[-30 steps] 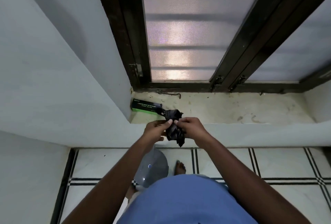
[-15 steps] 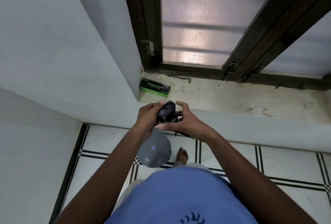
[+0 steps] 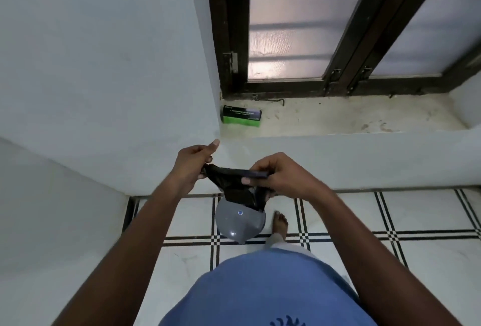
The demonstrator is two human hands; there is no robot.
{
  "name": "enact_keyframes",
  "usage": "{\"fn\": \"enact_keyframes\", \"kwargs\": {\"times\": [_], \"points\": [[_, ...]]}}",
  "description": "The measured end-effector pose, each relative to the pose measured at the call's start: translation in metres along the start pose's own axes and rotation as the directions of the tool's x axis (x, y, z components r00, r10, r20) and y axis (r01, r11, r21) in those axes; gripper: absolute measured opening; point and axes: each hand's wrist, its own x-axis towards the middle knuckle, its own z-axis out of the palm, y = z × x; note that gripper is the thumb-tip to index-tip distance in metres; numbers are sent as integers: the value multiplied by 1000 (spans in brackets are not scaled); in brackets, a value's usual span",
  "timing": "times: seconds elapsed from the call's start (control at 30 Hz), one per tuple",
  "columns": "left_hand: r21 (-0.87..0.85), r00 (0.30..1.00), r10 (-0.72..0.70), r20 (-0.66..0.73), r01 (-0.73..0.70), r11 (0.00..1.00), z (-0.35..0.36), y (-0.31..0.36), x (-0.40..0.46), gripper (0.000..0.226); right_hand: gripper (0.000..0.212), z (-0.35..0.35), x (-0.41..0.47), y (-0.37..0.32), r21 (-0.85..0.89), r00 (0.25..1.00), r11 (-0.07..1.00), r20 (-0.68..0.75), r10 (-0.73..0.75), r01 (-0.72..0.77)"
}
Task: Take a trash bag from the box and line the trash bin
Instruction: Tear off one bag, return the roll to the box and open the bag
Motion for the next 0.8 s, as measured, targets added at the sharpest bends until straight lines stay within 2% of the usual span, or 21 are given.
{"fn": "enact_keyframes", "kwargs": {"times": [0.07,0.13,0.23,0.3,0.37,0.4,0.47,0.53,0.6,0.67,0.8], "points": [[0,1000,17,-21,-17,1000,-11,-3,-4,43,11,10,-14,-9,38,993,999,115,10,-15],[6,996,61,-72,-60,998,-16,-7,-10,41,14,25,-25,-16,129,992,991,129,10,-27],[32,939,230,-256,-230,973,-15,-9,-27,33,22,46,-29,-21,226,994,974,-109,10,15],[35,896,341,-284,-346,937,-15,-6,-51,31,34,60,-29,-24,261,959,964,-282,29,48],[18,917,391,-81,-391,920,-15,1,-75,37,33,68,-30,-29,302,916,952,-394,75,52],[42,924,375,82,-379,925,-16,5,-85,39,35,71,-30,-32,316,906,948,-413,93,47],[139,888,287,359,-354,925,-17,8,-96,32,50,75,-30,-38,314,910,949,-402,104,30],[150,865,234,444,-329,932,-16,5,-99,25,59,74,-27,-42,251,909,968,-396,129,-28],[16,884,228,409,-257,966,-12,2,-98,15,59,68,-24,-42,188,898,981,-423,122,-45],[-178,927,195,321,-144,973,-9,3,-96,14,54,57,-24,-39,234,889,972,-441,120,-14],[-520,972,104,210,21,854,-2,-2,-89,10,43,34,-28,-23,294,896,955,-432,100,36]]}}
